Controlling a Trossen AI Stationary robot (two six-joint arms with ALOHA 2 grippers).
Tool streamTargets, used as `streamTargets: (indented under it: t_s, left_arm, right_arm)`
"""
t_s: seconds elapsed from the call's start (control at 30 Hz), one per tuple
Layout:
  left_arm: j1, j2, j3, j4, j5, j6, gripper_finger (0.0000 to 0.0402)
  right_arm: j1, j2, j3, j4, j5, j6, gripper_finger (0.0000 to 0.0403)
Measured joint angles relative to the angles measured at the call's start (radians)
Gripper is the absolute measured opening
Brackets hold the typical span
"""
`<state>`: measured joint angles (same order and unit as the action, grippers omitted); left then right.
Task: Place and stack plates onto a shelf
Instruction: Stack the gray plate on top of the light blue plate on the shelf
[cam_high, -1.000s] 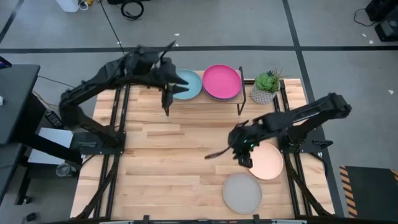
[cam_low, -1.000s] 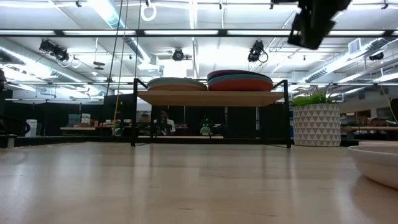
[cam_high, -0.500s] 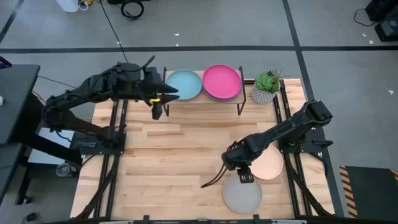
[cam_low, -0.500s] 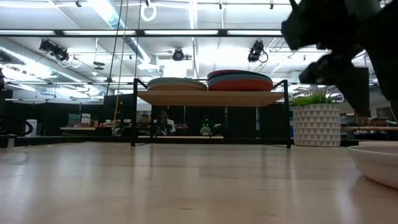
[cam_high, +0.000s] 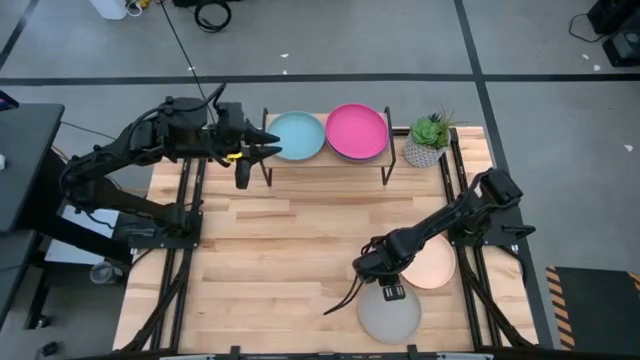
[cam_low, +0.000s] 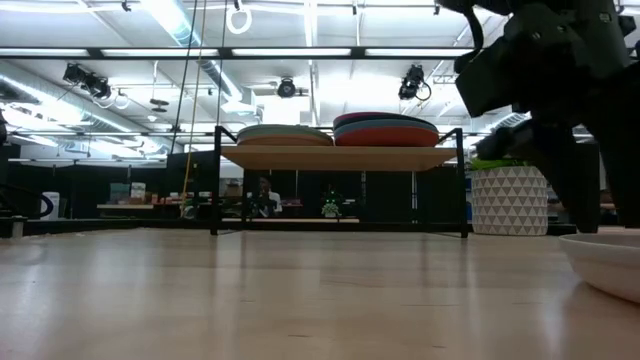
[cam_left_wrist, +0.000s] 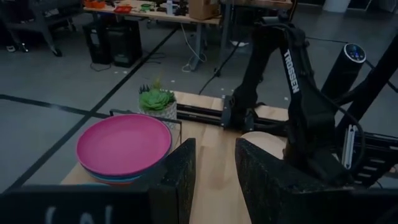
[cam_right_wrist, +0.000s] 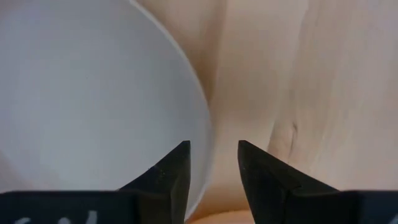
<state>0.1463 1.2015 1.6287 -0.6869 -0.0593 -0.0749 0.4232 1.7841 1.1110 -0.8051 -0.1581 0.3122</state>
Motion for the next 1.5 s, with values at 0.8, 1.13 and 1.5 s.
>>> streamTargets:
  t_s: [0.8, 1.13, 1.5]
  left_arm:
    - [0.000, 0.000, 0.001, -0.021, 0.003, -0.038, 0.0118]
    - [0.069, 0.048, 0.001, -0.207, 0.023, -0.268, 0.0137]
    - [0.132, 0.124, 0.002, -0.252, 0.100, -0.422, 0.0244]
  right_arm:
    - [-0.129, -0.053, 0.003, -0.023, -0.023, 0.015, 0.0014]
    - [-0.388, -0.266, 0.231, -0.237, 0.132, 0.064, 0.0015]
    - [-0.659, -0.209, 0.640, -0.409, 0.212, 0.059, 0.0015]
